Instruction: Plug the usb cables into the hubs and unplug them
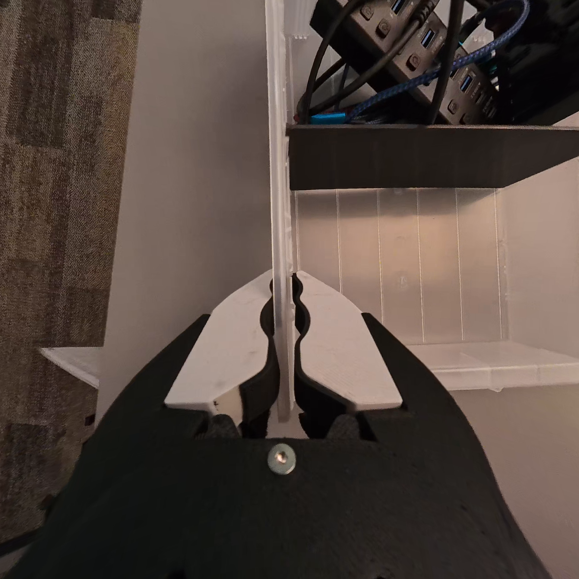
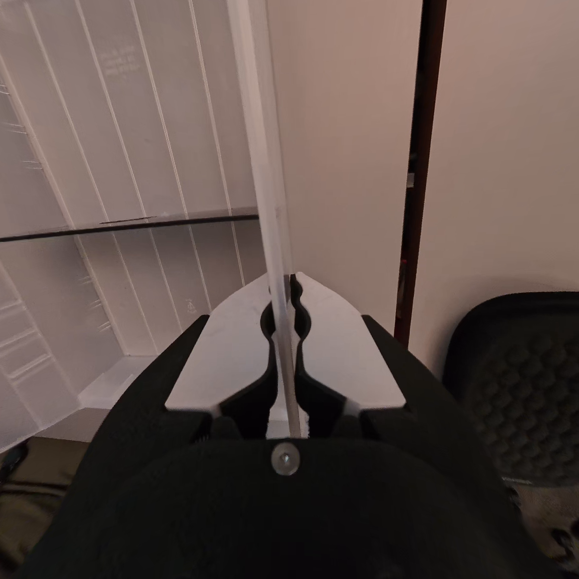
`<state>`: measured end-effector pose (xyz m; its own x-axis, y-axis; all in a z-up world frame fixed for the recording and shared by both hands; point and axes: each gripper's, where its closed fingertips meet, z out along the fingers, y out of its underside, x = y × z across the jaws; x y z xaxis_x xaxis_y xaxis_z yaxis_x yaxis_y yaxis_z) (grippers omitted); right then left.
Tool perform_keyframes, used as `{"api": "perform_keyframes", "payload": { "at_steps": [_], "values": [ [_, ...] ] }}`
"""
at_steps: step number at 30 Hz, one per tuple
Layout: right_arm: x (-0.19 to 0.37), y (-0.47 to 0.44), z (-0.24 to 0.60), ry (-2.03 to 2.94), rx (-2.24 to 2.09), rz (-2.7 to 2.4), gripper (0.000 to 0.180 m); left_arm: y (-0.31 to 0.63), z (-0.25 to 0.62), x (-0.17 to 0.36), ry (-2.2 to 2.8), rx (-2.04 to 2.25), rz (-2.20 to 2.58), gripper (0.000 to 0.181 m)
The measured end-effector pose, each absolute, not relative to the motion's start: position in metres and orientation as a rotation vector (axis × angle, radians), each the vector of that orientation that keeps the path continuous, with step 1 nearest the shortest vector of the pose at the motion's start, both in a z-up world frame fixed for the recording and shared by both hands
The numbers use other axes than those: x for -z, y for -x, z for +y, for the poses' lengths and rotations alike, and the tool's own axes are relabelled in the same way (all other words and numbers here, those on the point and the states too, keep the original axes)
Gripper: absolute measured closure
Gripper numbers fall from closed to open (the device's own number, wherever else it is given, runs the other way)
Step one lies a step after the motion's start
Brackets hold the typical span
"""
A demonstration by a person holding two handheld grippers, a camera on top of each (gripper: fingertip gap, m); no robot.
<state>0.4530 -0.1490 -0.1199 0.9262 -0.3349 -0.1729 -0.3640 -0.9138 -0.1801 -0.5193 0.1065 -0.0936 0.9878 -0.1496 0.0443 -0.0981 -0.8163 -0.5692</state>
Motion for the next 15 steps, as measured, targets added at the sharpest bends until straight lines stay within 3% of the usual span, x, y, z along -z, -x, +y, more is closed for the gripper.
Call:
{"api": "perform_keyframes", "payload": {
  "at_steps": [15],
  "values": [
    [0.121, -0.451, -0.151, 2.865, -0.224, 0.453, 0.174, 0.558, 0.111, 0.092, 2.477, 0.228, -0.034, 0.176]
  ]
}}
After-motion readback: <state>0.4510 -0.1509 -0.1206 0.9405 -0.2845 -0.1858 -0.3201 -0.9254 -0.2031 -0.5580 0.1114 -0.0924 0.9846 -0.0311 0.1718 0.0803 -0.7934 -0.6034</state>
